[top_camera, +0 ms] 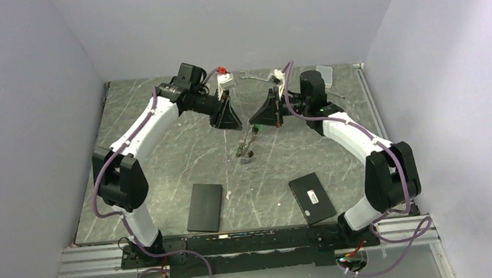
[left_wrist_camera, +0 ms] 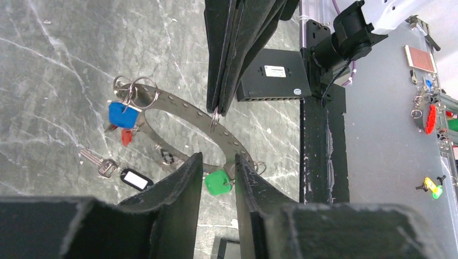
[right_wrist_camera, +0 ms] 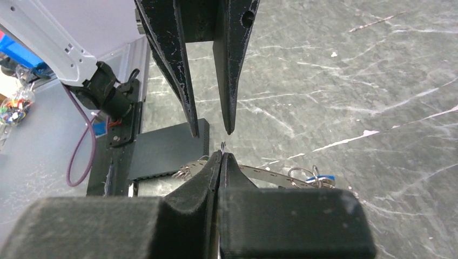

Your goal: Remove the keys from the keyring

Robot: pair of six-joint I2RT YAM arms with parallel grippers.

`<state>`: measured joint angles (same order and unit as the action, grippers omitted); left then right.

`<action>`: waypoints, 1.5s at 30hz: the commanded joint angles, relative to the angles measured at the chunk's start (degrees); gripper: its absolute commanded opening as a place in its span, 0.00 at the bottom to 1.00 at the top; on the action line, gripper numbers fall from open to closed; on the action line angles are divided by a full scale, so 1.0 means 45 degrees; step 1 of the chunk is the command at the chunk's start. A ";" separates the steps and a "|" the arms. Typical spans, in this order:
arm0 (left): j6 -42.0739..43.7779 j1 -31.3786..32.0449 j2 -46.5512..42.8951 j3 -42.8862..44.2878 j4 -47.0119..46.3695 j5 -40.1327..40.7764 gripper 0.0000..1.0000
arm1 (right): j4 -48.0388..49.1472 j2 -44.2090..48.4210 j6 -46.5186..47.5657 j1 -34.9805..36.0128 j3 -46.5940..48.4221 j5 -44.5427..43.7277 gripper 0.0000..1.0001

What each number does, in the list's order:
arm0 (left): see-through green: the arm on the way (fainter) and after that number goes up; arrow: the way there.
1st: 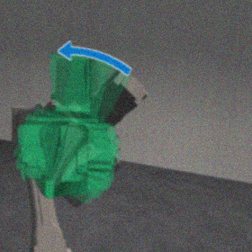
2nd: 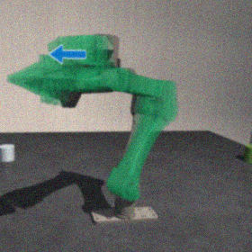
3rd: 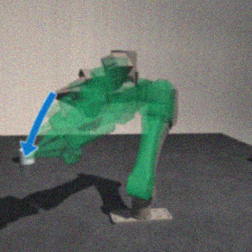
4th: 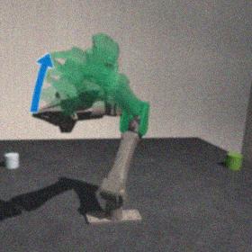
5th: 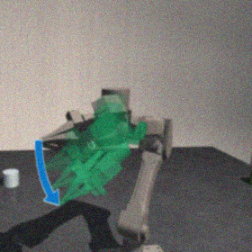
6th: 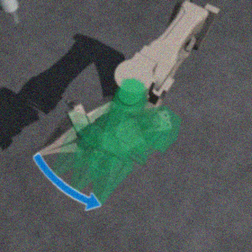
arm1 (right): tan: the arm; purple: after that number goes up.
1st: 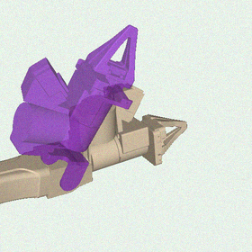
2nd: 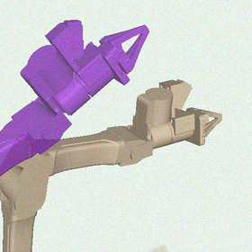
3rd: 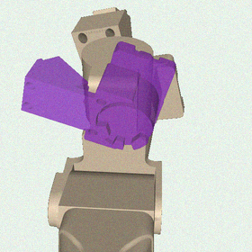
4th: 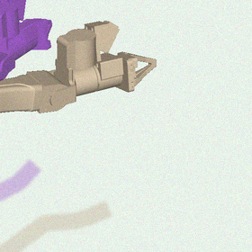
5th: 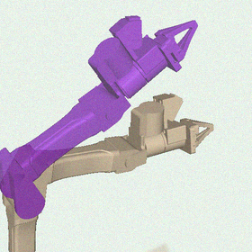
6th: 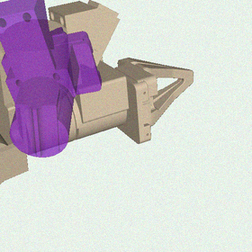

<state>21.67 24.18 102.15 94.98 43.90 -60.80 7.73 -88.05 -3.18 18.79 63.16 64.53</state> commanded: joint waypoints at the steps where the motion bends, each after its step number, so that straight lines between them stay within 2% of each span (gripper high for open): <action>1: -0.0668 -0.0415 -0.0748 -0.0311 -0.1002 -0.0575 0.36 | 0.1434 0.0605 -0.0749 -0.0432 0.0091 0.0257 0.00; 8: -0.1247 -0.0918 -0.0886 -0.0856 -0.1867 0.0148 0.55 | 0.2156 0.1124 -0.1995 -0.2125 -0.0070 0.0365 0.00; 12: -0.1399 -0.0941 -0.0779 -0.0960 -0.2147 0.0737 0.58 | 0.0941 0.1567 -0.1362 -0.2787 -0.0093 -0.0021 0.00; 15: -0.1552 -0.0941 -0.0648 -0.1022 -0.2451 0.1530 0.67 | -0.0025 0.1842 -0.0563 -0.3220 -0.0248 -0.0359 0.00; 20: -0.1640 -0.0941 -0.0473 -0.1180 -0.2807 0.3152 0.67 | -0.2541 0.2343 0.1082 -0.3860 -0.0077 -0.1517 0.00; 24: -0.1827 -0.0941 -0.0394 -0.1311 -0.3112 0.3779 0.68 | -0.3110 0.2573 0.1297 -0.4086 -0.0520 -0.2310 0.00; 29: -0.2028 -0.0941 -0.0187 -0.1253 -0.3261 0.4004 0.68 | -0.1826 0.2139 0.0743 -0.3940 -0.1562 -0.3236 0.00; 34: -0.2004 -0.0941 -0.0060 -0.1529 -0.3511 0.4337 0.67 | -0.0650 0.0965 -0.0021 -0.3623 -0.1671 -0.3609 0.00; 45: -0.2032 -0.0665 0.0476 -0.2299 -0.3941 0.5374 0.67 | 0.1339 -0.2348 -0.1319 -0.3410 0.0249 -0.4696 0.00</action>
<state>13.63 20.21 103.35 85.01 27.64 -38.72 7.09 -94.54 -5.91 2.98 58.76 45.56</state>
